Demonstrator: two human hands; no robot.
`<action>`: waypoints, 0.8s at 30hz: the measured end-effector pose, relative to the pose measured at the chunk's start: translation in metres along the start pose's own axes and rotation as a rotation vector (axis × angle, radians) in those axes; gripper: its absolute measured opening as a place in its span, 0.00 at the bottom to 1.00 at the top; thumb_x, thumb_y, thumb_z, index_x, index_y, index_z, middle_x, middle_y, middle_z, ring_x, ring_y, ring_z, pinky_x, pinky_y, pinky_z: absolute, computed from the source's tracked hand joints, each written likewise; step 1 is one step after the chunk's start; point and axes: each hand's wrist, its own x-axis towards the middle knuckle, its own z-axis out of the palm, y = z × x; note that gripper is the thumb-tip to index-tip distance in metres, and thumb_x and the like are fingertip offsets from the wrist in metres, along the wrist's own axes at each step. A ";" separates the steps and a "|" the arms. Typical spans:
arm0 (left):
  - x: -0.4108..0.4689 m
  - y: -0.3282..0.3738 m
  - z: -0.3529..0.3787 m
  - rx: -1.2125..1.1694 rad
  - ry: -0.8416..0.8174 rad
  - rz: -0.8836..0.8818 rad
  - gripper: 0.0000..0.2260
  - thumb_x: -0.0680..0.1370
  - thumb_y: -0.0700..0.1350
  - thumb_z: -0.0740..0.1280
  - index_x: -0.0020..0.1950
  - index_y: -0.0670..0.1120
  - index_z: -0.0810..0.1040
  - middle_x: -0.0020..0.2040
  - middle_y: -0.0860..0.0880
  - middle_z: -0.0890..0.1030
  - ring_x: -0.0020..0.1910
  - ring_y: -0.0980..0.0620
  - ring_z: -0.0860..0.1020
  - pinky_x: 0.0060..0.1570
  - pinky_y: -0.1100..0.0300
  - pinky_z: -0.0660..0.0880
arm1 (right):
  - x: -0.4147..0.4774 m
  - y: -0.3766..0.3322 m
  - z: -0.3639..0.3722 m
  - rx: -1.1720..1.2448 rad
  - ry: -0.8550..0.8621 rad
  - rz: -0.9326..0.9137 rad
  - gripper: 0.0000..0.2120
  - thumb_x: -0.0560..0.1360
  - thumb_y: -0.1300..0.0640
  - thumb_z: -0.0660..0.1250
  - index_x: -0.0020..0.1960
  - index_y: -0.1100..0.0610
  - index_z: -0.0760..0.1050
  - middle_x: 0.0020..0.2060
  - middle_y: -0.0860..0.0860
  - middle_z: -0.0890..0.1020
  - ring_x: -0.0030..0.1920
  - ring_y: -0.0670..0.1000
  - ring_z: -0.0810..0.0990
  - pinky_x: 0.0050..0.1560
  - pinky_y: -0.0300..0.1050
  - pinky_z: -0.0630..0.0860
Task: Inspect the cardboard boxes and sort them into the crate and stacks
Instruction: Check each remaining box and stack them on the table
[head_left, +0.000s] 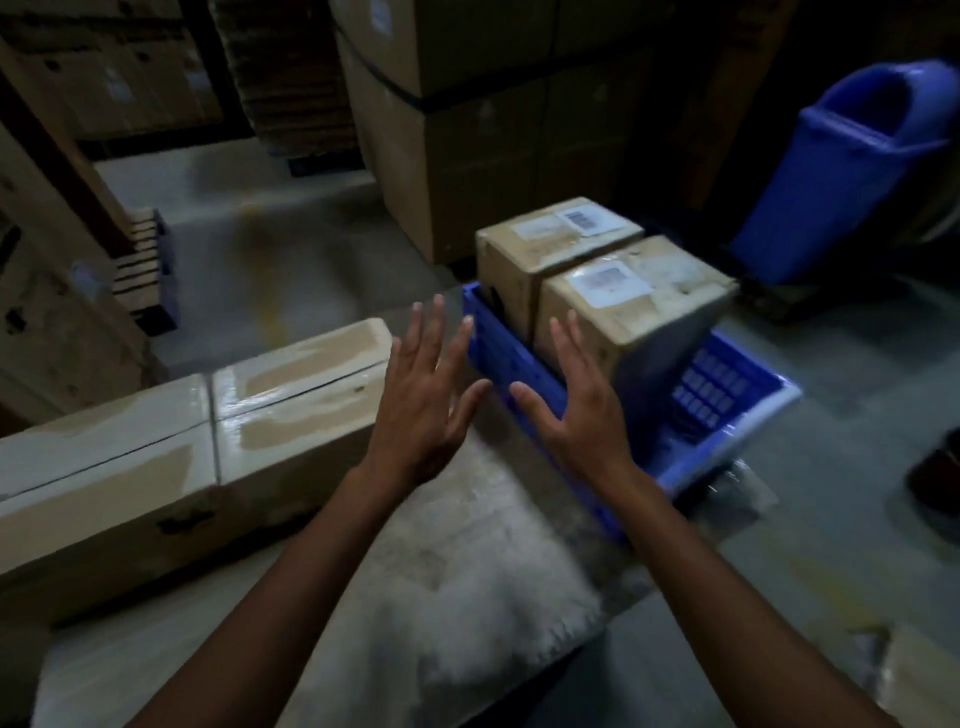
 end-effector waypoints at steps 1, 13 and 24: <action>0.000 0.024 0.006 -0.026 -0.008 0.027 0.30 0.82 0.61 0.52 0.82 0.49 0.53 0.82 0.45 0.46 0.81 0.45 0.42 0.77 0.38 0.51 | -0.015 0.008 -0.021 0.005 0.038 0.011 0.40 0.76 0.36 0.63 0.81 0.57 0.59 0.81 0.54 0.57 0.81 0.52 0.56 0.76 0.53 0.64; -0.014 0.299 0.099 -0.263 -0.125 0.379 0.31 0.81 0.63 0.52 0.80 0.47 0.61 0.82 0.41 0.51 0.81 0.41 0.48 0.76 0.41 0.55 | -0.192 0.091 -0.251 -0.153 0.412 0.284 0.37 0.78 0.42 0.67 0.80 0.56 0.61 0.81 0.52 0.58 0.78 0.44 0.59 0.69 0.25 0.55; -0.035 0.463 0.194 -0.393 -0.349 0.597 0.30 0.81 0.63 0.52 0.80 0.50 0.62 0.82 0.45 0.48 0.81 0.45 0.46 0.76 0.51 0.48 | -0.325 0.158 -0.367 -0.111 0.693 0.619 0.36 0.77 0.36 0.63 0.80 0.51 0.62 0.80 0.49 0.62 0.78 0.48 0.62 0.75 0.52 0.66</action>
